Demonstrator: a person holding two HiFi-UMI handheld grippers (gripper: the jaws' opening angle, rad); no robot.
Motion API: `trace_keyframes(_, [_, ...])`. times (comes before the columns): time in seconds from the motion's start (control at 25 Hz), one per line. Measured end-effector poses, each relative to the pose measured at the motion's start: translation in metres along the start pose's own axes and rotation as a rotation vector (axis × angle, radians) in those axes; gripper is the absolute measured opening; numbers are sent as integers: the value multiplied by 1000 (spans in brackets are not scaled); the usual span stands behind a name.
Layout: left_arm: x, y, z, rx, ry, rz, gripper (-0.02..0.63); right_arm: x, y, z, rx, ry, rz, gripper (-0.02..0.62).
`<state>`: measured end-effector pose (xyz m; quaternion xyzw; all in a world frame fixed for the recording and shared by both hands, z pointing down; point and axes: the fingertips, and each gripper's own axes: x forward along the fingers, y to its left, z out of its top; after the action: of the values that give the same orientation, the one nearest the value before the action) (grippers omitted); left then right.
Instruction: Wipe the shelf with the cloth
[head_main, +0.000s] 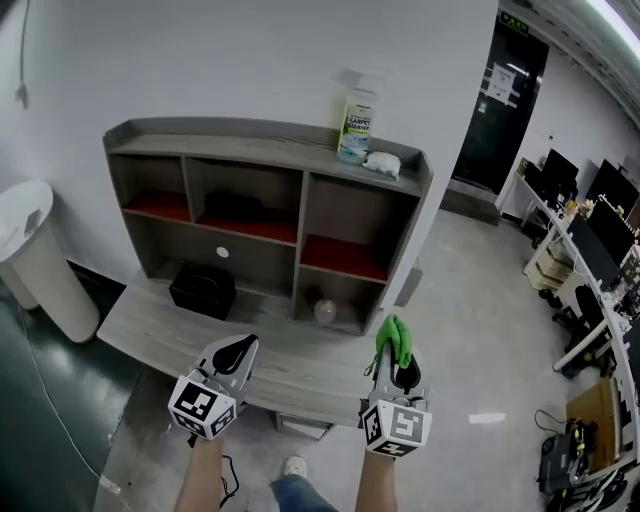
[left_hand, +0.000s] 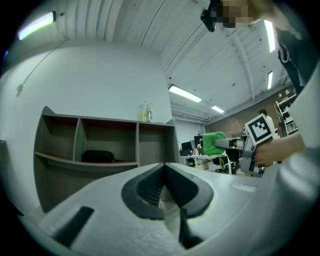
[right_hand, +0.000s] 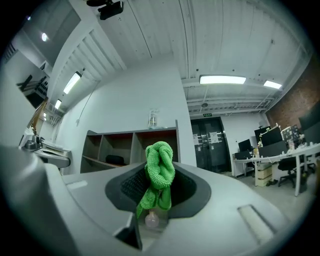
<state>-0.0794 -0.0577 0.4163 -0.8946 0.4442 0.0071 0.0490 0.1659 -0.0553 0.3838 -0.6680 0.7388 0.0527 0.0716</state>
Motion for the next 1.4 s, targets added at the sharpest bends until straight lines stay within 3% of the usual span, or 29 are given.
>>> trace_keyframes(0.32, [89,51,-5,-6,9,30,-2,127,12,-6,-5,-11,123,107])
trace_keyframes(0.8, [174,95,-3,-17,-13,-57,-2,240,46,-7,-26,-13,178,107])
trace_keyframes(1.0, [193,108,0,-8,-9,-92,-2,278,63,-11,-45,2,204,107])
trace_keyframes(1.4, [198,140,-9,-23,-3,-66,-2,326,112,-38,-106,100,290,106])
